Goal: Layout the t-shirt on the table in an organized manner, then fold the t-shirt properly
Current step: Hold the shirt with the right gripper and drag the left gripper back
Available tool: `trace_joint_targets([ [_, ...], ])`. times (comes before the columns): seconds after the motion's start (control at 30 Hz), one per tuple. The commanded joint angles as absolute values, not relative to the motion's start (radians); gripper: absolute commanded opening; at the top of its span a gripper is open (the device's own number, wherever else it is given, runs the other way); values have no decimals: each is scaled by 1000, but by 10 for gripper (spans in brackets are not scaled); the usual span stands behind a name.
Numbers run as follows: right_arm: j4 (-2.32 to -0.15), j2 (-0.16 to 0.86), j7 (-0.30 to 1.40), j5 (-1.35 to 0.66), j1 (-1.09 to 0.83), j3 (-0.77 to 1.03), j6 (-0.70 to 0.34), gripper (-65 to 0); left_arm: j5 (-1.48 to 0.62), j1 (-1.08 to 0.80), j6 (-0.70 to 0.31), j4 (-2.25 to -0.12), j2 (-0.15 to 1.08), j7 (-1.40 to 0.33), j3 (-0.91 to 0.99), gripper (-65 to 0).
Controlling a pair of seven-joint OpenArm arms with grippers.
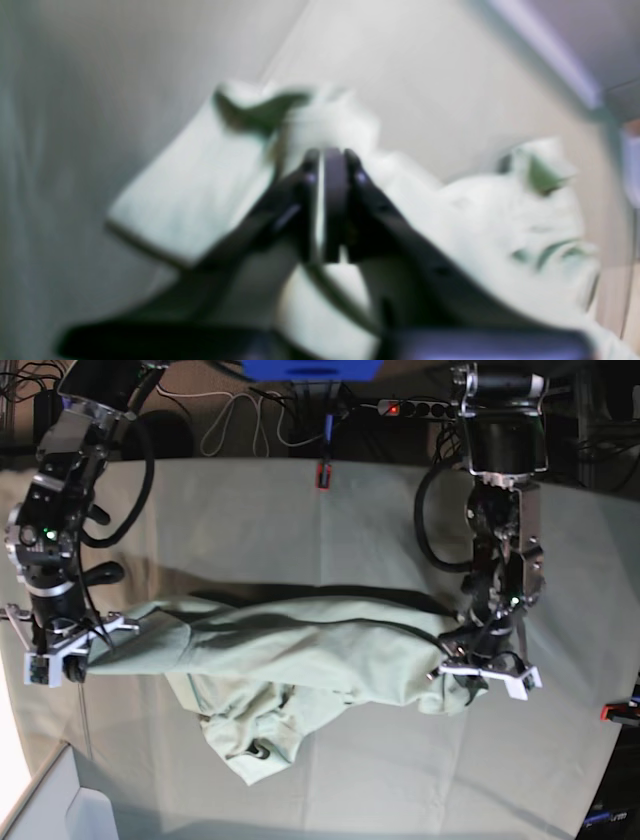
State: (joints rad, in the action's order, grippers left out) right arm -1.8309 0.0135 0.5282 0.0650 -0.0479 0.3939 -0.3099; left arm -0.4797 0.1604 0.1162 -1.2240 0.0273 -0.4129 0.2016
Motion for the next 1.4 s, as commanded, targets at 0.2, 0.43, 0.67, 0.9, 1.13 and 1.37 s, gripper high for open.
trace_joint_targets([
  [0.2,-1847,21,501,56,-36,397,-320,-650,-484,206,99,-1198,27,-387,197,-324],
  [0.43,-1847,21,503,58,-38,397,-320,-650,-484,217,97,-1185,25,-387,197,-325],
  [0.67,-1847,21,499,59,-56,397,-320,-650,-484,265,96,-1033,25,-387,197,-512],
  [0.9,-1847,21,501,59,-58,400,-320,-650,-486,236,96,-1135,12,-395,196,-650],
  [1.13,-1847,21,501,59,-58,400,-320,-650,-486,27,105,-1517,5,-395,196,-650],
  [1.37,-1847,21,499,54,-58,400,-320,-650,-486,-226,105,-1750,16,-395,205,-649],
])
